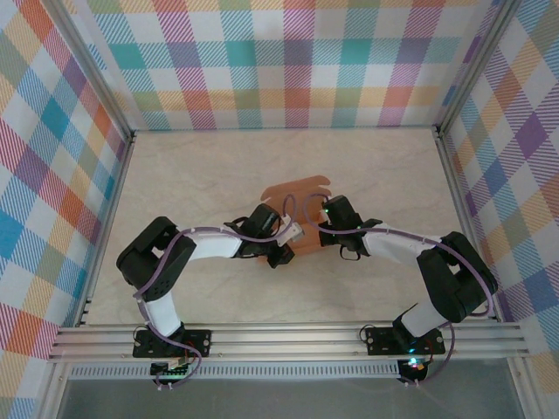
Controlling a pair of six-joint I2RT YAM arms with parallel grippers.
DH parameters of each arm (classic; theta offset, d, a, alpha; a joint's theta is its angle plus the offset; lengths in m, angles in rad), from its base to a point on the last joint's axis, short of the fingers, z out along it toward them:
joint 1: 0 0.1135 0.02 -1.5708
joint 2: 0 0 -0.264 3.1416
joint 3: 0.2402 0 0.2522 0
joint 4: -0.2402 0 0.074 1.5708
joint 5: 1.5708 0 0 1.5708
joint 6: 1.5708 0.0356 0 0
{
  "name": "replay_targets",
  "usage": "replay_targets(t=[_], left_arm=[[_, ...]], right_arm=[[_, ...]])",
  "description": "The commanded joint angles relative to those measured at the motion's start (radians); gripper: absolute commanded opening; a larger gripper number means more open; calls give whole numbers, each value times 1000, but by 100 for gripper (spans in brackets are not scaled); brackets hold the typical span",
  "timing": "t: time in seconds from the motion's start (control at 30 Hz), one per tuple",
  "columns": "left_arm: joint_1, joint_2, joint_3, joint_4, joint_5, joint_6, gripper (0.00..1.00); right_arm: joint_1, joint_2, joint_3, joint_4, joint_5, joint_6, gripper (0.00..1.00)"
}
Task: Fold the paper box
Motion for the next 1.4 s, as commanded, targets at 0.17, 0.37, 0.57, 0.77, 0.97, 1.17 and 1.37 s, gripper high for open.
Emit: replay_targets(t=[0.17,0.37,0.57,0.77,0.97,1.17,1.37], left_arm=[[44,44,38,-45,19,8,0],[4,70,94,-185,-46,93,0],[-8,90,116,-210,-60,87,0],[-4,70,104,-168,-26,42,0],[14,79,91,-120,30,2,1],[14,91,104,-178,8,47,1],[7,117,134,-269,-13,108,1]], right_arm=[[6,21,16,-59,-22,-7,9],[6,47,54,-74,-22,-6,11],[9,105,62,-102,23,-39,0],[54,136,52,-136,144,-32,0],[109,248,78,-169,250,73,0],[110,165,38,-85,217,78,0],[56,45,13,5,103,32,15]])
